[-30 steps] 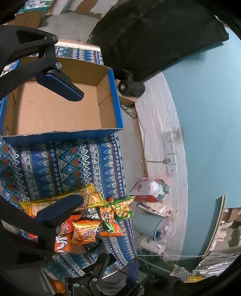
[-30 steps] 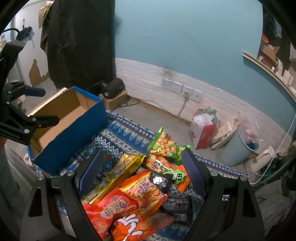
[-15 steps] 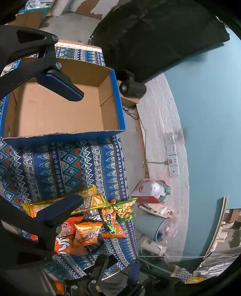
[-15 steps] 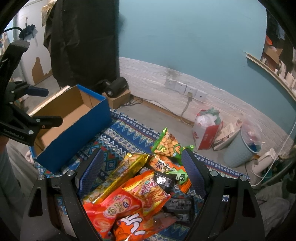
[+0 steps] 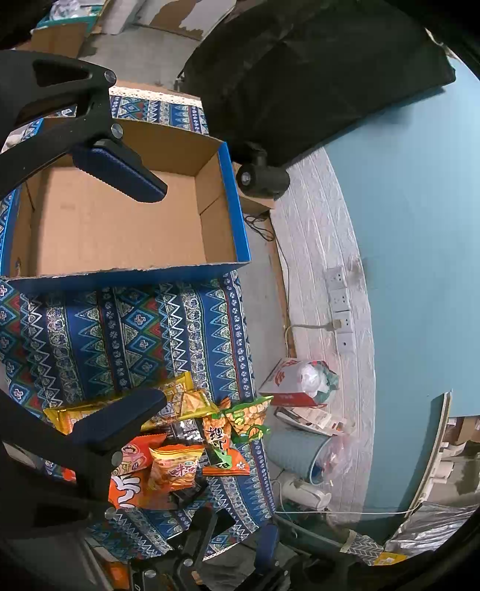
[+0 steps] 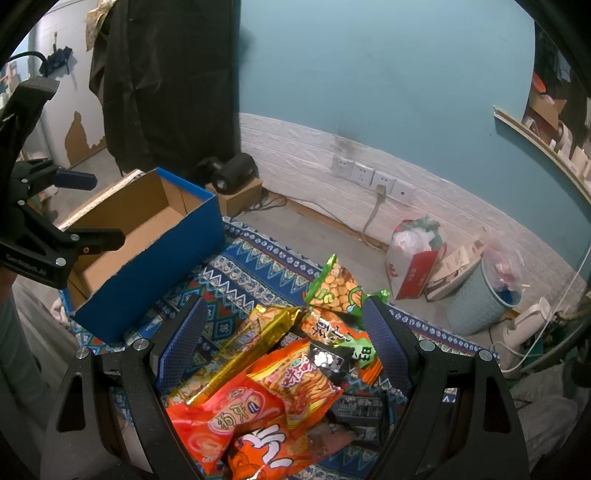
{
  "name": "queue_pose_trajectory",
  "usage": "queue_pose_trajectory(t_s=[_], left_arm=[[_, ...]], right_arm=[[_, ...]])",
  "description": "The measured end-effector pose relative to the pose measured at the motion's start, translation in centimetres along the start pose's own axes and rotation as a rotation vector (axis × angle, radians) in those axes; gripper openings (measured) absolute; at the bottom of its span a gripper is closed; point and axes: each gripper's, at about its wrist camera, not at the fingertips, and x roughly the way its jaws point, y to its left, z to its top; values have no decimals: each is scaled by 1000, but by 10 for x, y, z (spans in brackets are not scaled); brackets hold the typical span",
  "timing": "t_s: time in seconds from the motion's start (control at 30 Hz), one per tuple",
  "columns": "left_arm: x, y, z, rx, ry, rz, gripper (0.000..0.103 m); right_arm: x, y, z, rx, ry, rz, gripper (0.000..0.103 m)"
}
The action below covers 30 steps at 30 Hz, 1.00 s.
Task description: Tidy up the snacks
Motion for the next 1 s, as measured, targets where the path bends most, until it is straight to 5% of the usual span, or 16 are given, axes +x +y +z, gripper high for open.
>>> queue_pose_trajectory(t_s=[1.0], left_arm=[[-1, 2, -5, 1, 0, 1, 102]], right_arm=[[-2, 4, -2, -10, 8, 5, 84]])
